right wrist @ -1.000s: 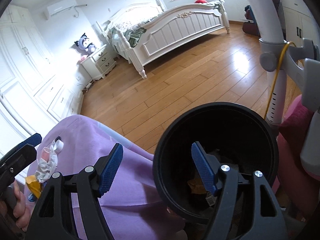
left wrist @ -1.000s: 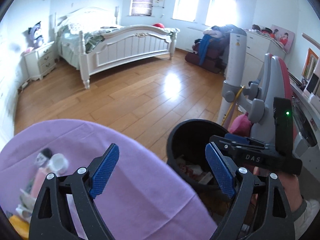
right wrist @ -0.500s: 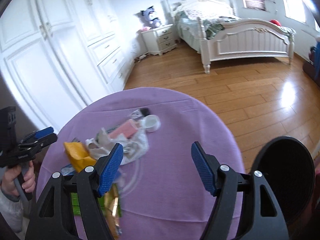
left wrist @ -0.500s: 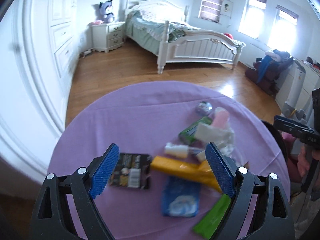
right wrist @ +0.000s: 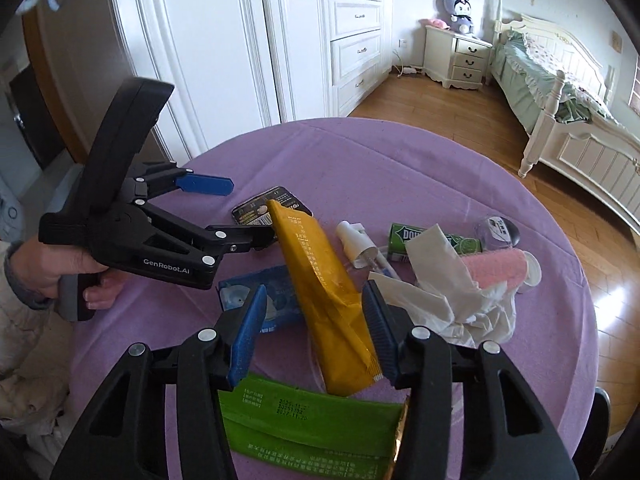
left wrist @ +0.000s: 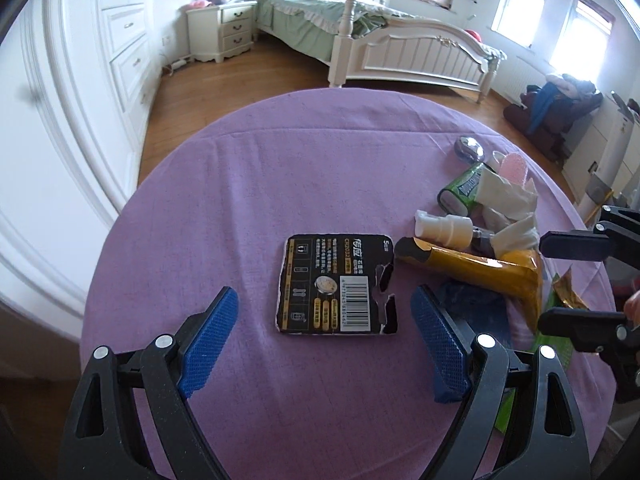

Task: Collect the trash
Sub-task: 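Grasp the black battery card with the left tool while the right tool grasps the yellow wrapper, then carry the battery card and yellow wrapper over the bin and release both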

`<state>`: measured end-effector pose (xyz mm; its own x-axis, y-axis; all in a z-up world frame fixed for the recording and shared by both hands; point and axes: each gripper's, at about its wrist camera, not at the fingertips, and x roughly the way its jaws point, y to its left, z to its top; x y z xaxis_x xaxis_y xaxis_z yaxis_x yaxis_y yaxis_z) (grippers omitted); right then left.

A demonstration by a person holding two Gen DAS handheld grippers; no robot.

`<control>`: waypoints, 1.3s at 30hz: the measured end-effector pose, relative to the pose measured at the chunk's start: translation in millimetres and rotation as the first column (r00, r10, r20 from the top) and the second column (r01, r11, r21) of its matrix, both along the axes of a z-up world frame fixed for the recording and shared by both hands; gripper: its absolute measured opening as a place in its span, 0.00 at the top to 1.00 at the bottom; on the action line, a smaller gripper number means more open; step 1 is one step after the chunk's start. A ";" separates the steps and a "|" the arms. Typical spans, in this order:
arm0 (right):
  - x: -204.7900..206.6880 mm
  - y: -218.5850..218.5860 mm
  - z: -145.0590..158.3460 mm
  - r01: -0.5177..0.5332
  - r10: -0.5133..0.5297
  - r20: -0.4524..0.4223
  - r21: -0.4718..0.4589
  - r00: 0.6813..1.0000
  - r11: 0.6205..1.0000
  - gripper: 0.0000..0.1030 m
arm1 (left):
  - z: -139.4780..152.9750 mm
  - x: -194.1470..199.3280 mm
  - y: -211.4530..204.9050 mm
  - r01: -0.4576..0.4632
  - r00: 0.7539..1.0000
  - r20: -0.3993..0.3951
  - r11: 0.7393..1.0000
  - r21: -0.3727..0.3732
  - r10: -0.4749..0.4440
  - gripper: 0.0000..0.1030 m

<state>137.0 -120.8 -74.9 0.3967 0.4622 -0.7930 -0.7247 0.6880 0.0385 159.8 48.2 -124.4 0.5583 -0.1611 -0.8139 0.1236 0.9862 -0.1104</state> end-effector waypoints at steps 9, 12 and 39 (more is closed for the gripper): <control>18.8 5.4 -16.0 0.055 -0.056 -0.019 -0.054 0.998 0.997 0.73 | -2.7 10.1 -4.1 -0.023 1.000 0.001 0.995 0.093 0.023 0.25; 22.8 -4.6 -14.0 0.079 -0.078 -0.054 0.020 0.995 0.997 0.76 | -0.4 9.8 3.7 -0.054 0.999 0.010 0.995 0.088 0.053 0.36; 19.5 -216.5 27.7 0.403 -0.390 -0.131 0.477 0.911 0.781 0.79 | 106.2 13.6 -136.5 0.133 0.967 0.227 0.989 -0.066 -0.115 0.49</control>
<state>156.4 -337.3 -47.2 0.6143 0.5932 -0.5204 -0.3864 0.8011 0.4570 173.5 -88.3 -18.2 0.6950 -0.3006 -0.6531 0.2751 0.9505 -0.1447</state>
